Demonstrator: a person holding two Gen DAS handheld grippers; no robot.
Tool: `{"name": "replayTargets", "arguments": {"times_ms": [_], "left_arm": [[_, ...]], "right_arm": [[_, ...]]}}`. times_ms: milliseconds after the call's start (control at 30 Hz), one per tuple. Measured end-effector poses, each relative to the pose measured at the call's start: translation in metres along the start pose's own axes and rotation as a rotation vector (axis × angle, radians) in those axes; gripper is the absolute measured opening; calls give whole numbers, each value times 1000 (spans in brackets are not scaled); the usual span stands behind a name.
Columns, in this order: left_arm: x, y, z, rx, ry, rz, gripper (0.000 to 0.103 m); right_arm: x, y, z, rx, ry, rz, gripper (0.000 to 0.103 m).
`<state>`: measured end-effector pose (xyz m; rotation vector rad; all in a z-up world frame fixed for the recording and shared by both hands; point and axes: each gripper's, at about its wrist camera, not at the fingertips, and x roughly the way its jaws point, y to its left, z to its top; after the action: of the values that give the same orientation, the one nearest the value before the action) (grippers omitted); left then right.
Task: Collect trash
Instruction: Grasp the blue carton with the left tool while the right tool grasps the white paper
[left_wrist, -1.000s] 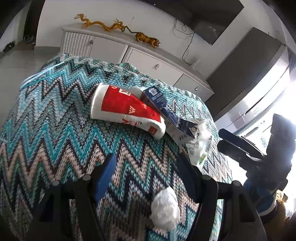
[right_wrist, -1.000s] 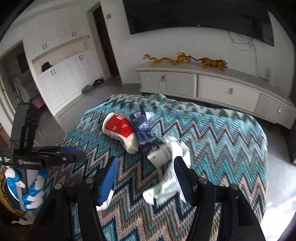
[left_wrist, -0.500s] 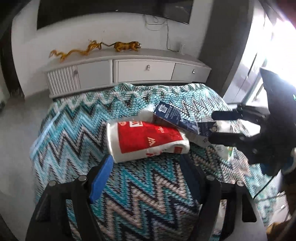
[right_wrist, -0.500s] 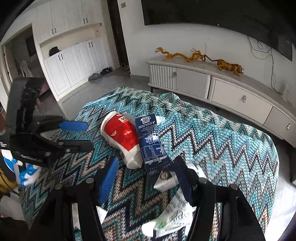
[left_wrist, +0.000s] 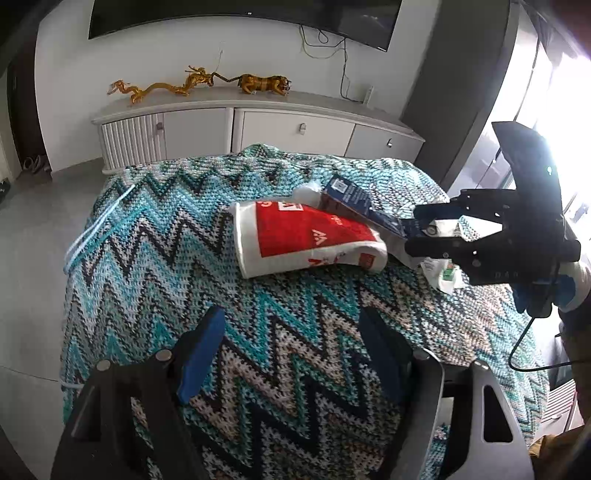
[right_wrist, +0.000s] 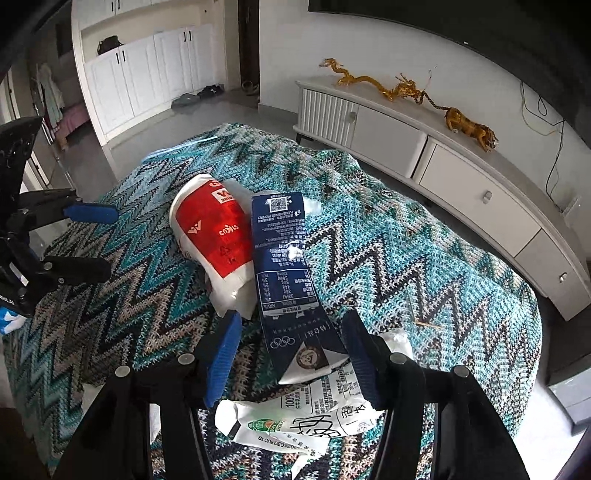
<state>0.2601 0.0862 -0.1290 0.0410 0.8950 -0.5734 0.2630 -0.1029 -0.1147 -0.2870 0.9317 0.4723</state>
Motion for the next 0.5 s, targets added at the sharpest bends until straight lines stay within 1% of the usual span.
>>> {"name": "replayTargets", "arguments": {"times_ms": [167,333,400,500], "left_arm": [[-2,-11,0,0,-8,-32,74],[-1,-30,3,29,-10,-44,74],[0,-36,5,36,-7,-48,74],[1,-42,7,34,0,-57,74]], "right_arm": [[-26,-8,-4,61,-72,20,54],[-58,-26,-20,183,-162,29,54],[-63,-34,-29,239,-169,26,54],[-58,-45,-43,329,-153,34,54]]}}
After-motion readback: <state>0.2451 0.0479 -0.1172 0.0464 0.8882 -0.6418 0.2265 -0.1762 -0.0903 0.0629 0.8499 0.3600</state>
